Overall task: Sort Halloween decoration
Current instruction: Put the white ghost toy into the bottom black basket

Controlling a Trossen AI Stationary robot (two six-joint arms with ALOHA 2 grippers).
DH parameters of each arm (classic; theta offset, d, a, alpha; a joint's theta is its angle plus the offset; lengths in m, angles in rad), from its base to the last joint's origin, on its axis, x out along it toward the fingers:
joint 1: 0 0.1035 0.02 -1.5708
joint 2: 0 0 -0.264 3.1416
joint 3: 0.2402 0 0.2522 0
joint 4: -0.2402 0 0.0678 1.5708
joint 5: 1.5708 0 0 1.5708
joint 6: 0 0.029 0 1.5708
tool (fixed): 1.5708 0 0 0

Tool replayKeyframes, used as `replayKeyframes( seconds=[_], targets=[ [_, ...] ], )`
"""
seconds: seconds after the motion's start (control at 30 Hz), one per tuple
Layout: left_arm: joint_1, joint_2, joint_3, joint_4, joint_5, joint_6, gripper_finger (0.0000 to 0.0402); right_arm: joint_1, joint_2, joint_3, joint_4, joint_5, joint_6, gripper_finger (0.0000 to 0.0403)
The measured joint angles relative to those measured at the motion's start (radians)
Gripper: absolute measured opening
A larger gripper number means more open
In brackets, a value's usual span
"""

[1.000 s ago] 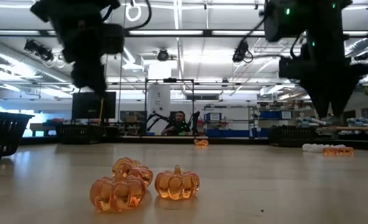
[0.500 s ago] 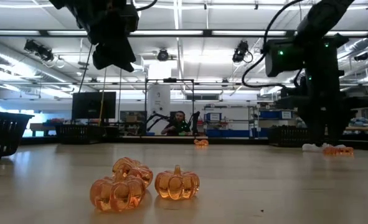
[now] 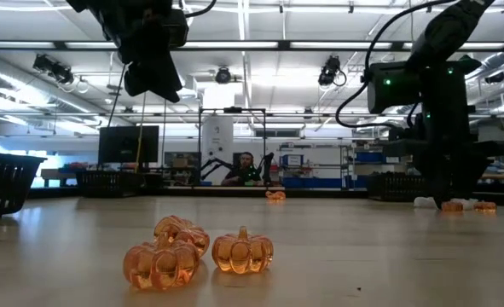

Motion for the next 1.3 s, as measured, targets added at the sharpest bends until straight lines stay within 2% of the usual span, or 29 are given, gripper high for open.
replayKeyframes(
  seconds=[0.43, 0.57, 0.83, 1.3],
  targets=[
    [0.0, 0.0, 0.0, -0.001, -0.014, 0.0, 0.0155, 0.002, 0.001, 0.032, -0.02, 0.001, -0.039, 0.0138],
    [0.0, 0.0, 0.0, -0.002, -0.014, 0.0, 0.0155, 0.003, -0.016, 0.083, -0.076, 0.021, -0.072, 0.0136],
    [0.009, 0.0, 0.0, -0.006, -0.015, 0.004, 0.0155, 0.003, -0.015, 0.083, -0.231, 0.031, -0.117, 0.0138],
    [0.018, 0.0, 0.0, -0.006, -0.024, 0.006, 0.0155, -0.031, -0.016, 0.054, -0.233, 0.083, -0.122, 0.0139]
  ],
)
